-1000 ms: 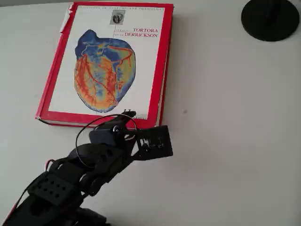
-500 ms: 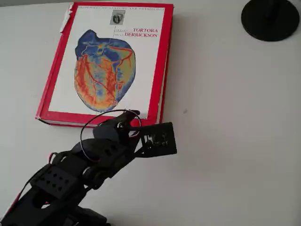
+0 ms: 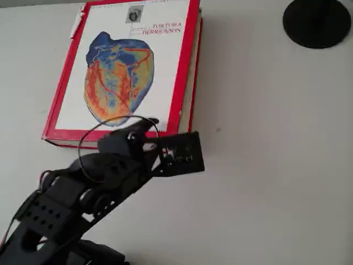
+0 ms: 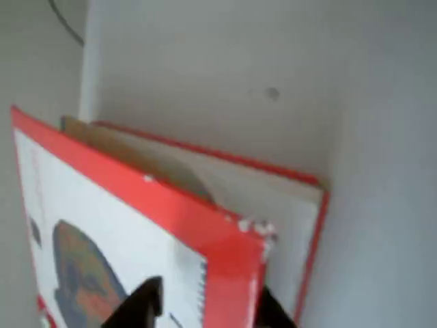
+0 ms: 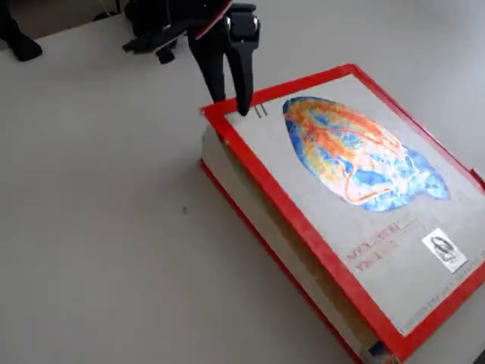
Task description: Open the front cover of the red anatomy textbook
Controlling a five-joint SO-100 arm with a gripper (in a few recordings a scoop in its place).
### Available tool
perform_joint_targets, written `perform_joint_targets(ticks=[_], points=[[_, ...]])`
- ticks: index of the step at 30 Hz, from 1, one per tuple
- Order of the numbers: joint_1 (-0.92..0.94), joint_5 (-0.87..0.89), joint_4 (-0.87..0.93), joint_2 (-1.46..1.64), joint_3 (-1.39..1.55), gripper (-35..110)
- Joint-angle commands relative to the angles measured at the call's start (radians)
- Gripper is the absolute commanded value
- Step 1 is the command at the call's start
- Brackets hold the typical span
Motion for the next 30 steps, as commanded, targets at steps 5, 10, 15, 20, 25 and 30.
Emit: perform_joint_targets(ticks=[5, 10, 15, 20, 25, 30], points=[[-0.077, 0.015, 0.133, 0.095, -0.281, 16], [-0.13, 0.017, 0.244, 0.12, -0.391, 16], [-0.183, 0.021, 0.359, 0.126, -0.526, 16], [-0.235, 0.023, 0.482, 0.121, -0.676, 17], [-0.305, 0.04, 0.592, 0.089, -0.845, 17], [-0.408, 0.083, 0.681, 0.006, -1.037, 17]])
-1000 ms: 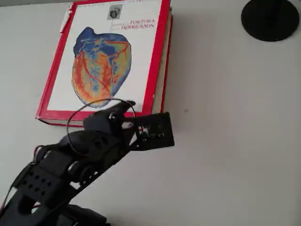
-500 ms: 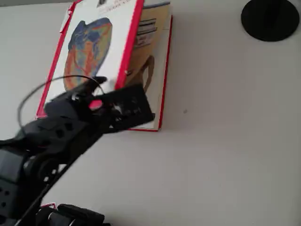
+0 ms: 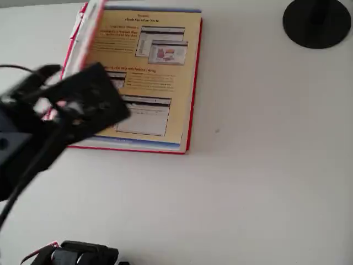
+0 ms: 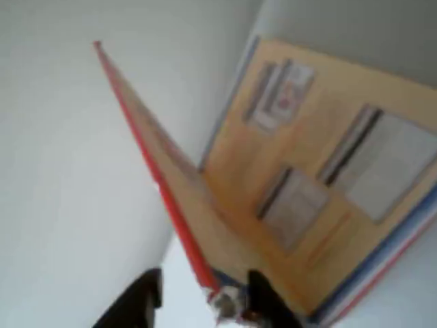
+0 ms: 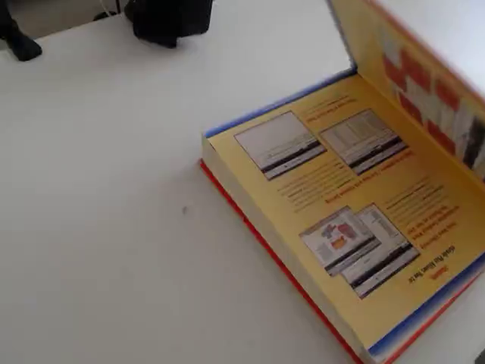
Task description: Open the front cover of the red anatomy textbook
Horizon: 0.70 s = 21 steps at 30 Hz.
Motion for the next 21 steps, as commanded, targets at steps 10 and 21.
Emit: perform_joint_targets(ticks=[10, 21], points=[[-0.287, 0.06, 0.071, -0.241, -0.44, 17], [-0.506, 0.064, 0.104, -0.509, -0.718, 17]])
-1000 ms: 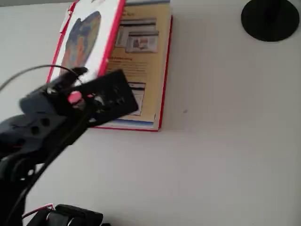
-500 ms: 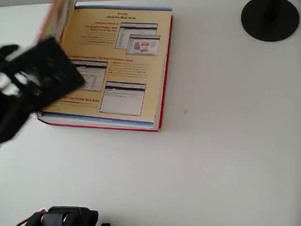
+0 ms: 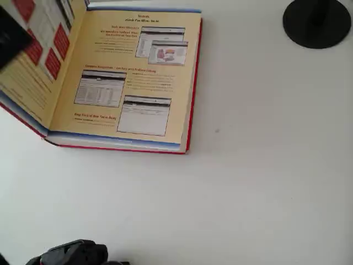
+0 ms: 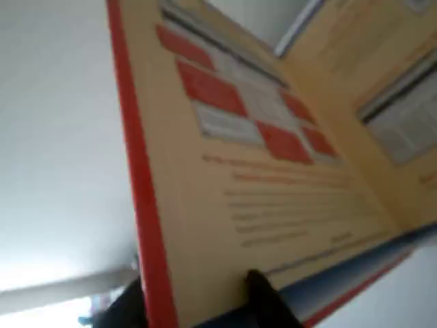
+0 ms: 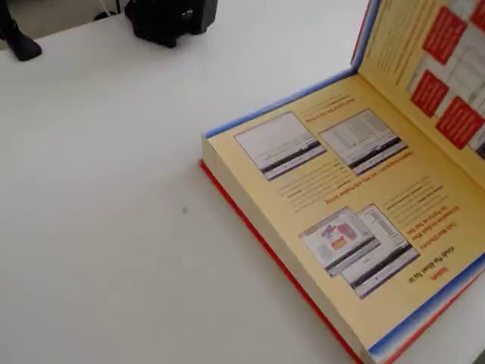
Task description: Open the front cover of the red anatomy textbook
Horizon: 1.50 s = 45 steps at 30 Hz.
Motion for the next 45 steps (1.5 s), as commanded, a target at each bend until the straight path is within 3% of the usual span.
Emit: perform_joint_targets(ticks=[1, 4, 15, 22, 27, 37, 41, 45], points=[[-0.095, 0.009, 0.061, -0.129, -0.262, 17], [-0.153, -0.003, 0.115, -0.212, -0.388, 17], [-0.414, -0.11, 0.19, -0.293, -0.397, 22], [-0.428, -0.114, 0.232, -0.324, -0.396, 24], [-0.318, -0.075, 0.241, -0.281, -0.393, 24], [0.114, 0.183, 0.291, -0.23, -0.33, 23], [0.265, 0.189, 0.242, -0.127, -0.156, 23], [0.377, 0.169, 0.071, 0.112, 0.221, 21]])
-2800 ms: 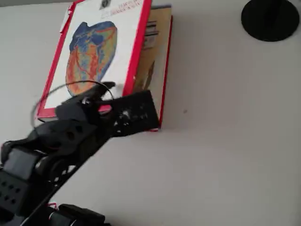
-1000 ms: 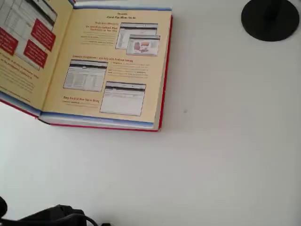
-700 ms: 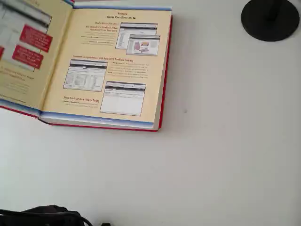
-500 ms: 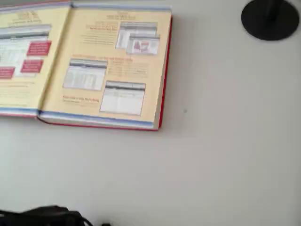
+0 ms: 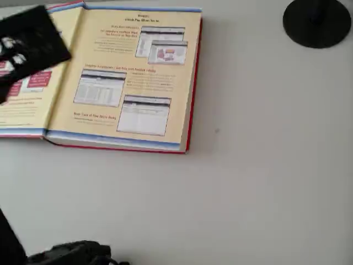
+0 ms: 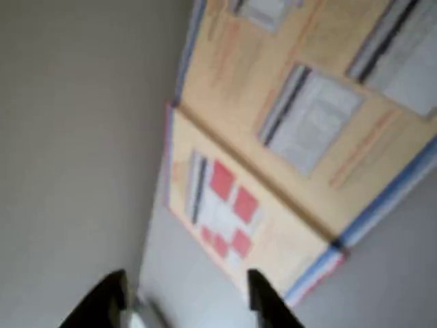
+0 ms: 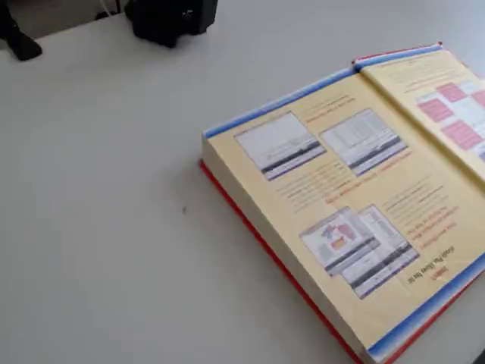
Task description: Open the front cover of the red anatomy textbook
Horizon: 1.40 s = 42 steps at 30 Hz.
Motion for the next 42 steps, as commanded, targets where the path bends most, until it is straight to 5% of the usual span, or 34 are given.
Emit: perform_joint_targets(ticks=[1, 11, 21, 42], points=[[0.138, -0.006, -0.179, 0.31, 0.391, 21], [0.225, -0.037, -0.443, 0.747, 1.2, 0], [0.207, -0.044, -0.456, 1.2, 1.715, 0], [0.262, -0.075, -0.414, 1.382, 1.907, 0]])
